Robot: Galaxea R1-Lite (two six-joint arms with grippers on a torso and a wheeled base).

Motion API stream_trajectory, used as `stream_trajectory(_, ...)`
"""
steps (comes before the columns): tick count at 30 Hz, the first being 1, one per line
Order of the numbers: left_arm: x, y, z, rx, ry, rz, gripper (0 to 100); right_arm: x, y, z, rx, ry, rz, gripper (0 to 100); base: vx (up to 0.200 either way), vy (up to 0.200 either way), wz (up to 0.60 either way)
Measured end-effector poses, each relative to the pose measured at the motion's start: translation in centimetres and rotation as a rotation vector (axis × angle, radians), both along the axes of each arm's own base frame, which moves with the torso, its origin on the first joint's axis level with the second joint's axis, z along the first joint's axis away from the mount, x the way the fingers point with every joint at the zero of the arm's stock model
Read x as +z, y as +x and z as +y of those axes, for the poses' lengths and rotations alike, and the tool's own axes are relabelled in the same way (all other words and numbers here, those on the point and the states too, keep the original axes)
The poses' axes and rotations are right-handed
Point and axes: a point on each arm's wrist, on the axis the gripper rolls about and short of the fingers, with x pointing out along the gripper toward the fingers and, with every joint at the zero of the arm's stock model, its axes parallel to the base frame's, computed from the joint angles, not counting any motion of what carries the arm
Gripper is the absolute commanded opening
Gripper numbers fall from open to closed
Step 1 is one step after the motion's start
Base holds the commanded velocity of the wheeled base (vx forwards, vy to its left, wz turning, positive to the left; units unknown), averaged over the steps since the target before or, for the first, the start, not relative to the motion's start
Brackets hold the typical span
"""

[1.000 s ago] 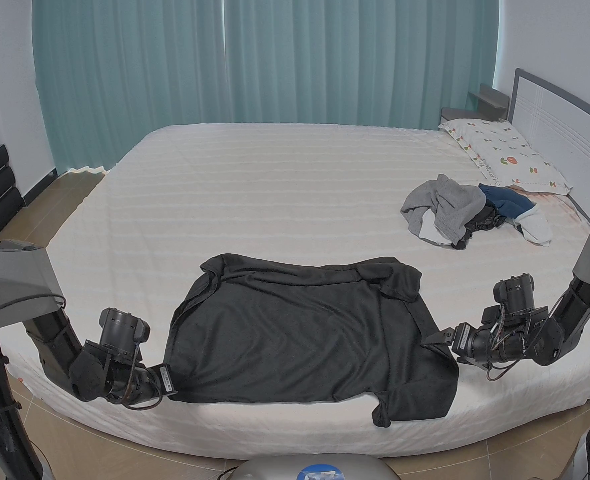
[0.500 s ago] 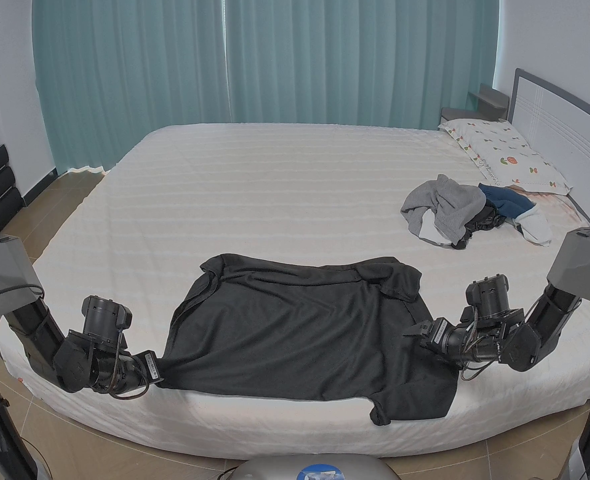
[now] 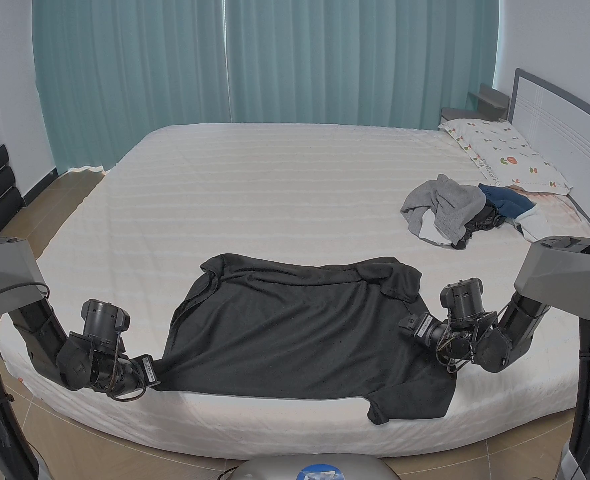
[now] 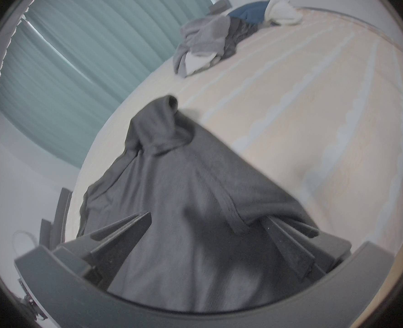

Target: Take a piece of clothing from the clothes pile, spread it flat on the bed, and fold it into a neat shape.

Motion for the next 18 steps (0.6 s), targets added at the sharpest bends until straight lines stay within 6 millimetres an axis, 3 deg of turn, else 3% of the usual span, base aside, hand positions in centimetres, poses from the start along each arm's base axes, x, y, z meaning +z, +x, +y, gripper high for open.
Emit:
stream_trajectory(8, -0.7, 0.1, 0.1, -0.012, 0.01, 0.024, 0, -0.2, 1.7, -3.1, -0.158, -0.05, -0.066, 100, 0.0, 0.0, 0.0)
stream_trajectory(13, -0.9, 0.1, 0.2, -0.008, 0.011, 0.031, 0, 0.1, 1.9, -5.7, -0.21, -0.065, -0.062, 100, 0.0, 0.0, 0.0)
stream_trajectory(18, -1.0, 0.1, 0.3, -0.006, 0.011, 0.033, 0, 0.8, 1.7, -6.9, -0.205, -0.042, -0.069, 100, 0.0, 0.0, 0.0)
